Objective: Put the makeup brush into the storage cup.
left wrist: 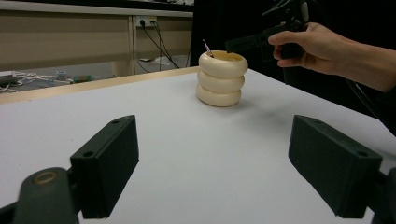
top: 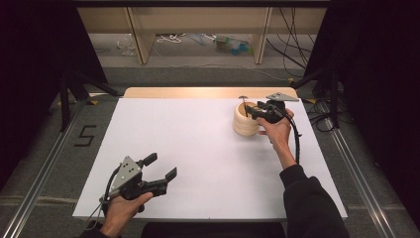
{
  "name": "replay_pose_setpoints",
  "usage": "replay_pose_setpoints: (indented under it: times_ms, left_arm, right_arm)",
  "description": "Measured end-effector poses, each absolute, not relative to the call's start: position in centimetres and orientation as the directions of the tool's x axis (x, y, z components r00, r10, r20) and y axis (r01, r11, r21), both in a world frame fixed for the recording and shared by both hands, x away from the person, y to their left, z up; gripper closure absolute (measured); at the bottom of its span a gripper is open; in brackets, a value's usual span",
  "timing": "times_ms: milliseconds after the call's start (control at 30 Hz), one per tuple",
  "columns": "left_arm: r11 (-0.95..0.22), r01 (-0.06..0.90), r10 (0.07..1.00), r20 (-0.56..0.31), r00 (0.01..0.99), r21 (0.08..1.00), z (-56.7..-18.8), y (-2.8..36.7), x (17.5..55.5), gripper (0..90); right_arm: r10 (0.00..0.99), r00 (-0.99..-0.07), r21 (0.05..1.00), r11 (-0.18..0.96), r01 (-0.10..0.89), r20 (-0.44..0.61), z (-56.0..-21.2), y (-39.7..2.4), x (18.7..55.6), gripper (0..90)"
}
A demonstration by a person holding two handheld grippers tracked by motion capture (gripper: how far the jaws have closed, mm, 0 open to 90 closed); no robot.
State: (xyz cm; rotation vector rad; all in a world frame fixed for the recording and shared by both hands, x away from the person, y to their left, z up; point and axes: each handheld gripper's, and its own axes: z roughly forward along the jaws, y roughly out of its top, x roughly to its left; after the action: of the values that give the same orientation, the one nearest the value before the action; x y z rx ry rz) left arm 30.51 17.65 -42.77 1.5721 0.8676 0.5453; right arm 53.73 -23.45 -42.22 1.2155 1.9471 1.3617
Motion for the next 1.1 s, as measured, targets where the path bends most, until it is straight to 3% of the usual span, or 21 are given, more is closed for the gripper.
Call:
replay_pose_setpoints:
  times_ms: [167, 633, 1100]
  left_arm:
    - [-0.022, 0.226, 0.781, -0.125, 0.612, 0.974, -42.7, 17.7, 30.5, 15.9]
    - [-0.025, 0.223, 0.782, -0.12, 0.611, 0.974, -42.7, 17.6, 30.5, 15.9]
    - [-0.027, 0.222, 0.782, -0.118, 0.612, 0.975, -42.7, 17.6, 30.5, 15.9]
  right_arm:
    - [0.875, -0.471, 0.904, 0.104, 0.415, 0.116, -41.8, -23.5, 53.4, 32.5]
    - [0.86, -0.498, 0.922, 0.099, 0.374, 0.11, -39.0, -23.2, 50.2, 20.8]
    - [0.838, -0.543, 0.938, 0.148, 0.314, 0.049, -38.1, -22.2, 47.0, 17.7]
